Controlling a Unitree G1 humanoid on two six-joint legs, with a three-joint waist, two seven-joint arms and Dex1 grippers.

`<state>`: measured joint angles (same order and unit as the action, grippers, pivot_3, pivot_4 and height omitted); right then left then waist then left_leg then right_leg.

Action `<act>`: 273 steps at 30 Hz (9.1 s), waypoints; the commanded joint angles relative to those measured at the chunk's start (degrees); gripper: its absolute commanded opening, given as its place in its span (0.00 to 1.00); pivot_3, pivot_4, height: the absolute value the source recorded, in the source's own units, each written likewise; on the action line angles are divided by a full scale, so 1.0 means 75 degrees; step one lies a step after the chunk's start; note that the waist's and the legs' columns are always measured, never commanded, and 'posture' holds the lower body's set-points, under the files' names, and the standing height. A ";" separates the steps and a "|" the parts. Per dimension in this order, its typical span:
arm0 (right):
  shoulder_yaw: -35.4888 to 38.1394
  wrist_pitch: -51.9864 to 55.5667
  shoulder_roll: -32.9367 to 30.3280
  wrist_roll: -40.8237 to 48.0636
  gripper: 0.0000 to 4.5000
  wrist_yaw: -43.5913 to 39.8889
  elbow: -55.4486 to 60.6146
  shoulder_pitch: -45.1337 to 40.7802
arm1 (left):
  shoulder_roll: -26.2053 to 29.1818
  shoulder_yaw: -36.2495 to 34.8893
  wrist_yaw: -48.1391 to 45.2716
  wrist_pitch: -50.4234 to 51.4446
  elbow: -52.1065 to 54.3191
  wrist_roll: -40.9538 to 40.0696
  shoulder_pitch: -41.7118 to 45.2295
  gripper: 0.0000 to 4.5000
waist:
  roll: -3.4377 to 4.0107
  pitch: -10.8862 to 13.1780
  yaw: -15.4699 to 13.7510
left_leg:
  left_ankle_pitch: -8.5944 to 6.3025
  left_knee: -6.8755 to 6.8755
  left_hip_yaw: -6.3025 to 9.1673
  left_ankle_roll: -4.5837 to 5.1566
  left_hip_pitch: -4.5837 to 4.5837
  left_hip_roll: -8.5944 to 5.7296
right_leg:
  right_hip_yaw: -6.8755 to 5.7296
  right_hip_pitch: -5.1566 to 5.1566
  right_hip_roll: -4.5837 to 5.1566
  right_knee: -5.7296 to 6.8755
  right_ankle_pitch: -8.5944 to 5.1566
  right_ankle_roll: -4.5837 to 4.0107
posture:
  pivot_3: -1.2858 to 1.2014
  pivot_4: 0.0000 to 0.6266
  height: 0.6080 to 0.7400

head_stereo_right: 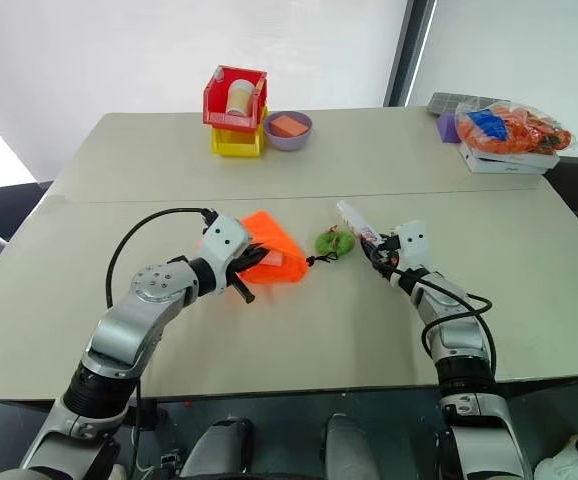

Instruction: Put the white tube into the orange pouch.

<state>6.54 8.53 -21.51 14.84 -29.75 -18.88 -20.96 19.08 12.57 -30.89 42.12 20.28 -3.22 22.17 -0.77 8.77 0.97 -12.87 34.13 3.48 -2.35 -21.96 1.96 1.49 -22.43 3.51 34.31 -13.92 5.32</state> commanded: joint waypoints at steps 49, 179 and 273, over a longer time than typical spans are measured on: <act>-0.2936 0.2650 0.0863 -0.0241 0.38 0.0464 0.4154 0.0209 | 0.0514 -0.0010 -0.0681 0.0385 0.0758 -0.1822 0.0018 0.00 | -0.0026 0.0014 -0.0020 | -0.0003 -0.0003 0.0026 0.0000 -0.0022 -0.0014 | -0.0002 -0.0029 0.0000 -0.0012 0.0002 -0.0007 | 0.52 0.24 1.00; 0.0612 0.1648 -0.1187 0.1225 0.00 -0.0517 0.5938 0.2374 | -0.0075 -0.0219 -0.4118 -0.2364 -0.4044 -0.2152 0.1962 0.99 | -0.0026 0.0015 -0.0017 | -0.0003 0.0002 0.0020 0.0002 -0.0012 -0.0014 | -0.0001 -0.0014 0.0001 -0.0010 -0.0012 0.0017 | 0.52 0.24 1.00; -0.0747 0.2569 -0.0335 0.0700 0.00 0.0181 0.5913 0.0751 | -0.2146 0.1425 0.2057 -0.0022 -0.0442 0.0470 0.0053 0.59 | -0.0020 0.0012 -0.0034 | -0.0003 0.0000 0.0024 0.0001 -0.0004 -0.0015 | 0.0001 -0.0009 0.0000 -0.0015 -0.0015 0.0018 | 0.52 0.24 1.00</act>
<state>0.39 28.28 -23.69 19.45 -28.21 22.69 -14.54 3.50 22.94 -15.80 43.30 15.89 -0.42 21.25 -0.92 8.86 0.72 -12.90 34.13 3.67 -2.34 -21.99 1.85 1.49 -22.49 3.51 34.19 -14.03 5.46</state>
